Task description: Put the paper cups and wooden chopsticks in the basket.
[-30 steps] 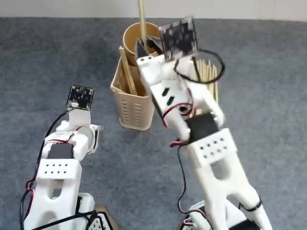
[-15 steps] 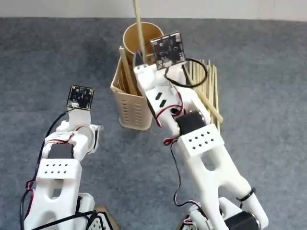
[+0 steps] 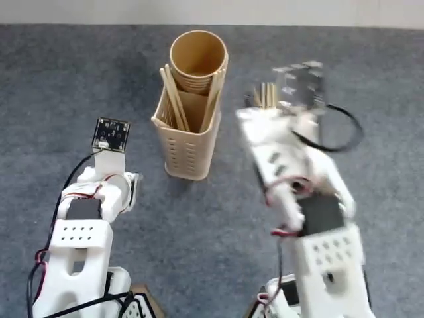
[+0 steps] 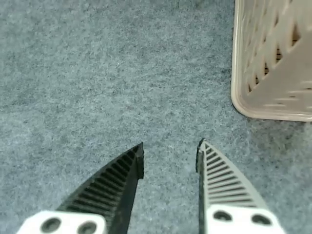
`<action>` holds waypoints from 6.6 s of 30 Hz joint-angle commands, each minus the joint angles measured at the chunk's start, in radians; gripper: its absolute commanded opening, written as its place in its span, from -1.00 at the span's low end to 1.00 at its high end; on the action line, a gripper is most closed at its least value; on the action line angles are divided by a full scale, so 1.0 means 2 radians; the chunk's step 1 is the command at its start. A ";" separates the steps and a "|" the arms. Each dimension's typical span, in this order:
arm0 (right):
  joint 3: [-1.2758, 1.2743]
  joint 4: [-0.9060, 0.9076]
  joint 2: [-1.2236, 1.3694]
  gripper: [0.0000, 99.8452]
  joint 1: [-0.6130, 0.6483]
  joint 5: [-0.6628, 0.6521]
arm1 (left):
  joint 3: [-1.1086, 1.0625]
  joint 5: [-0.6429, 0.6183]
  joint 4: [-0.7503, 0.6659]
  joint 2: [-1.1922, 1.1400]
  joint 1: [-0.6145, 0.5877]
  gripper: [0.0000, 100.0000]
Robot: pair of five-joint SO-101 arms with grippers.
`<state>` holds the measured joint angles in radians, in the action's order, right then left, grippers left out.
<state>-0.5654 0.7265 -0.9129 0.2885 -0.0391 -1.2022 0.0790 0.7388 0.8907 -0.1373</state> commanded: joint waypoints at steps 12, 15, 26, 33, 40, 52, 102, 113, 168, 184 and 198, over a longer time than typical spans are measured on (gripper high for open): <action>0.051 0.036 0.366 -0.57 -0.074 -0.173 | 0.002 -0.002 -0.007 0.010 0.006 -0.60; 0.084 0.024 0.422 -0.57 -0.072 -0.186 | 0.002 -0.002 -0.007 0.010 0.006 -0.60; 0.109 -0.053 0.543 -0.57 -0.076 -0.220 | 0.002 -0.002 -0.008 0.010 0.006 -0.60; 0.109 -0.095 0.563 -0.85 -0.105 -0.192 | -0.001 -0.002 -0.009 0.010 0.007 -0.60; 0.105 -0.093 0.533 -0.84 -0.115 -0.176 | -0.001 -0.002 -0.009 0.010 0.007 -0.60; 0.096 -0.076 0.481 -0.73 -0.115 -0.178 | -0.001 -0.002 -0.009 0.010 0.007 -0.60; 0.170 0.059 0.482 -0.89 -0.176 -0.267 | -0.003 -0.002 -0.009 0.010 0.007 -0.60; 0.185 0.077 0.527 -0.50 -0.185 -0.320 | -0.003 -0.002 -0.009 0.010 0.007 -0.60; 0.428 0.067 0.287 -0.99 0.062 0.096 | -0.003 -0.002 -0.009 0.010 0.007 -0.60; -0.065 -0.375 0.209 -0.96 0.109 0.040 | -0.012 -0.002 -0.029 0.009 0.007 -0.60; -0.070 -0.261 0.069 -0.47 0.112 -0.012 | -0.013 -0.002 -0.029 0.009 0.007 -0.60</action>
<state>-0.7327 0.1588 -0.6567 0.5033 -0.0545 -1.2329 0.0790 0.6943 0.8907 -0.1373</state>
